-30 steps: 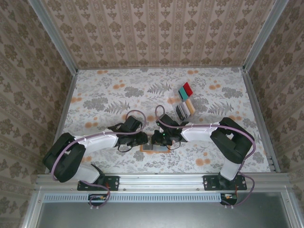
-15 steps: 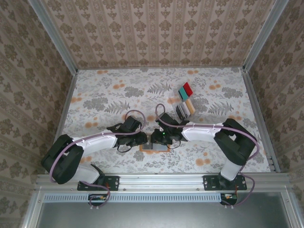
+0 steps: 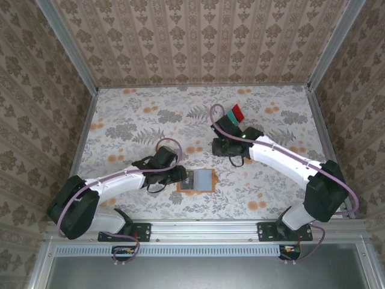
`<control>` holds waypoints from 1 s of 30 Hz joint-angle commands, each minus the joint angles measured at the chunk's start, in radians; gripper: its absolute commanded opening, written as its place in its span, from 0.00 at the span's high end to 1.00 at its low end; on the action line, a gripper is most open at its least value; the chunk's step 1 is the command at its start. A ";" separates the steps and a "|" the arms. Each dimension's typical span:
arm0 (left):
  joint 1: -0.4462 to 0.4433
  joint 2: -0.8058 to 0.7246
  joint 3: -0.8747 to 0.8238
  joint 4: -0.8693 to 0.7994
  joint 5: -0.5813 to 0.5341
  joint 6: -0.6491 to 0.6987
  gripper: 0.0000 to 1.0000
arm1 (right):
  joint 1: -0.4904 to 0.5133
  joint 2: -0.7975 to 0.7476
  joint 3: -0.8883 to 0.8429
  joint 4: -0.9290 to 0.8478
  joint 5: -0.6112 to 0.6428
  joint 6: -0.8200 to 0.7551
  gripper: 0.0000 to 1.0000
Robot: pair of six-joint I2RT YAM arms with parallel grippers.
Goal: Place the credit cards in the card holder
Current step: Insert the credit card into the card slot, then pick up the credit card from the storage box.
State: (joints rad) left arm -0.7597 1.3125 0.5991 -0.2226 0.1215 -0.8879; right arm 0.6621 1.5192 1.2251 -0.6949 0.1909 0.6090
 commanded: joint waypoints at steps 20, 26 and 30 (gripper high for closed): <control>-0.003 -0.119 0.030 -0.074 -0.064 0.034 0.32 | -0.053 0.401 0.302 -0.226 0.223 -0.288 0.67; -0.001 -0.125 0.025 -0.076 -0.067 0.030 0.31 | -0.050 0.450 0.308 -0.217 0.272 -0.305 0.69; 0.000 -0.125 0.024 -0.077 -0.066 0.030 0.31 | -0.048 0.480 0.307 -0.213 0.291 -0.307 0.69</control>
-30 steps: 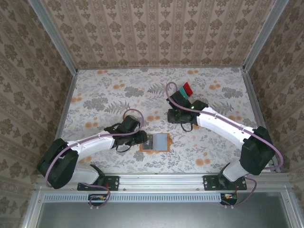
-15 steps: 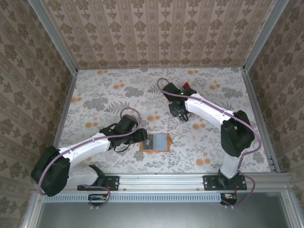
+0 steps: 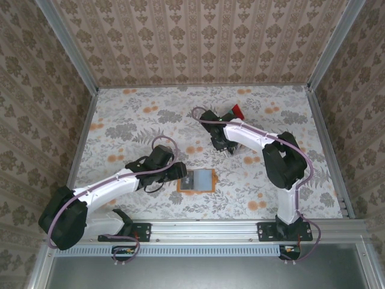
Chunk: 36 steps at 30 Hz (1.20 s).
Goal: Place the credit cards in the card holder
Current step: Pick up the credit card from the storage box.
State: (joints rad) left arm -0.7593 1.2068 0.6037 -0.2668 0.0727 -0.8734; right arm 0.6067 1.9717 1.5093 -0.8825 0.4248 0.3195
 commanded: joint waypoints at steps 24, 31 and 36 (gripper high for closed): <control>0.006 -0.006 0.017 -0.025 -0.003 0.004 0.30 | 0.052 0.027 0.017 -0.008 0.217 -0.056 0.64; 0.006 -0.005 0.017 -0.024 -0.003 0.002 0.30 | 0.047 0.085 0.023 -0.009 0.246 -0.056 0.64; 0.007 -0.001 0.015 -0.024 -0.001 0.002 0.30 | 0.047 0.114 0.016 -0.006 0.297 -0.059 0.64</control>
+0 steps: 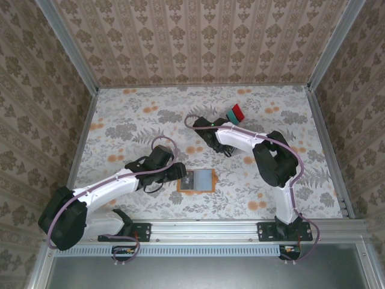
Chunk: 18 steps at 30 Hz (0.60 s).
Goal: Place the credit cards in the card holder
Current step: Pick up the credit card from the storage box.
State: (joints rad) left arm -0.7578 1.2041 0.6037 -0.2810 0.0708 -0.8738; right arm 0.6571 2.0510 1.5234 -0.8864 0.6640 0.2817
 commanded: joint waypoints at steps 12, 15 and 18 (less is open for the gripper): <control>0.006 0.009 0.016 -0.011 0.005 -0.001 0.30 | -0.004 0.034 -0.010 0.012 0.130 -0.029 0.65; 0.007 0.009 0.018 -0.011 0.006 -0.001 0.30 | -0.004 0.021 -0.016 0.018 0.144 -0.032 0.65; 0.006 0.011 0.018 -0.012 0.007 0.000 0.30 | -0.004 0.009 -0.023 0.025 0.137 -0.037 0.71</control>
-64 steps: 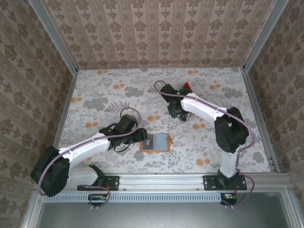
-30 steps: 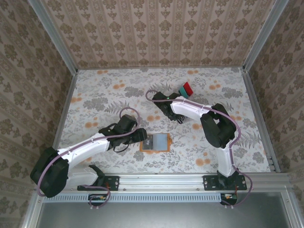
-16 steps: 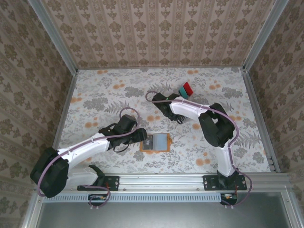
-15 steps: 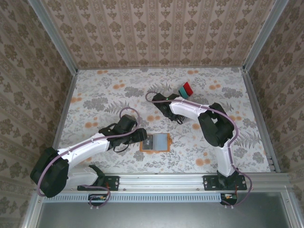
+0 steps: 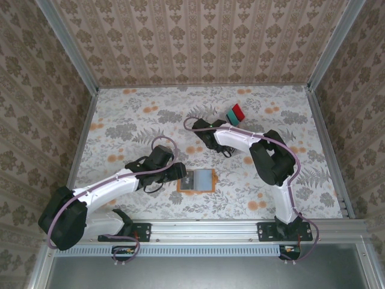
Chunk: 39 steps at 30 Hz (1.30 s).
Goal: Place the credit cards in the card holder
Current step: Pick up the credit card from the storage box.
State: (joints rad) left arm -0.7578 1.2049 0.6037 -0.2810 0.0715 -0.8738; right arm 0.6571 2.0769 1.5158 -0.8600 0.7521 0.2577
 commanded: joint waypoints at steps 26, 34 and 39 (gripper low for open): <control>0.006 0.016 0.010 -0.002 0.017 -0.001 0.30 | -0.013 -0.046 -0.020 -0.015 0.086 -0.018 0.77; 0.006 0.023 0.012 -0.001 0.020 0.001 0.30 | -0.017 -0.048 -0.023 -0.014 0.080 -0.018 0.82; 0.006 0.026 0.014 0.000 0.023 0.001 0.30 | -0.017 -0.058 -0.022 -0.017 0.077 -0.015 0.83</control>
State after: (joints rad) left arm -0.7578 1.2186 0.6037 -0.2806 0.0822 -0.8738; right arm 0.6456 2.0655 1.5070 -0.8555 0.7937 0.2523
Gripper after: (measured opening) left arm 0.698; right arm 0.176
